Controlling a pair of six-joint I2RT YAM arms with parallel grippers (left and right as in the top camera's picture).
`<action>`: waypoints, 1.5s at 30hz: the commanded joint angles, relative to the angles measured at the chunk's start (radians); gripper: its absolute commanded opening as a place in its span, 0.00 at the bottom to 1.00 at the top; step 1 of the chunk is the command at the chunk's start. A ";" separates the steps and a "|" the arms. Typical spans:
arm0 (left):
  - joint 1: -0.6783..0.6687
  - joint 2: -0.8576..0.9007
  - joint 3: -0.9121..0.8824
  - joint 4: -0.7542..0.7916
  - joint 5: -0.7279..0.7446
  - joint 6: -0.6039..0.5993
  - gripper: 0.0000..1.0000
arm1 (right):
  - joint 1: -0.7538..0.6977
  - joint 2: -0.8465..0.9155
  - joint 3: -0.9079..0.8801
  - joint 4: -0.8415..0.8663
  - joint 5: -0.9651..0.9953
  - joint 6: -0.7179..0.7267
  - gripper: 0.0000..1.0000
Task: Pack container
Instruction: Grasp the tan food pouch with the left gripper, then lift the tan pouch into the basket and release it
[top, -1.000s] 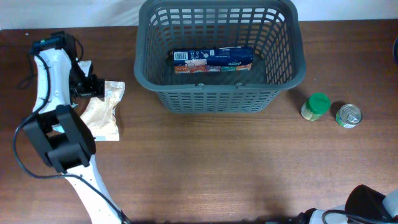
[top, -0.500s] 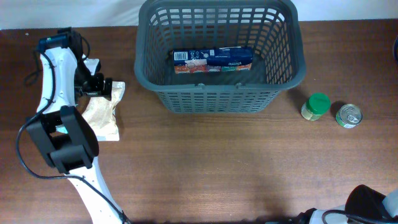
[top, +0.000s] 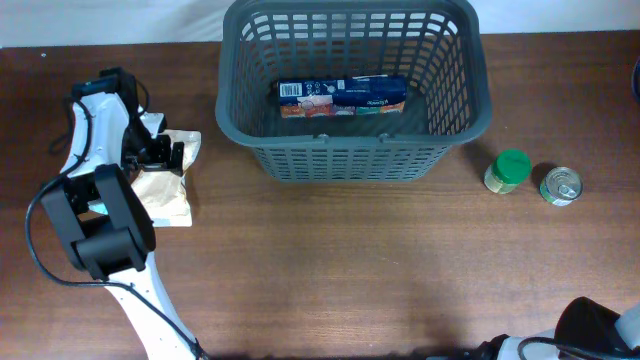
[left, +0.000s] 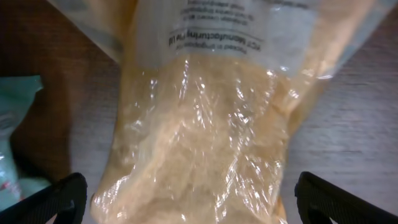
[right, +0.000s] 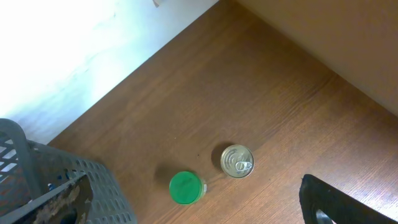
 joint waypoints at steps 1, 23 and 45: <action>0.012 0.022 -0.042 0.033 0.000 0.020 0.99 | -0.005 -0.003 0.000 0.000 0.013 0.001 0.99; 0.011 0.083 0.032 -0.030 0.070 0.019 0.02 | -0.005 -0.003 0.000 0.000 0.013 0.001 0.99; -0.262 -0.042 1.263 -0.214 0.230 0.186 0.02 | -0.005 -0.003 0.000 0.000 0.013 0.001 0.99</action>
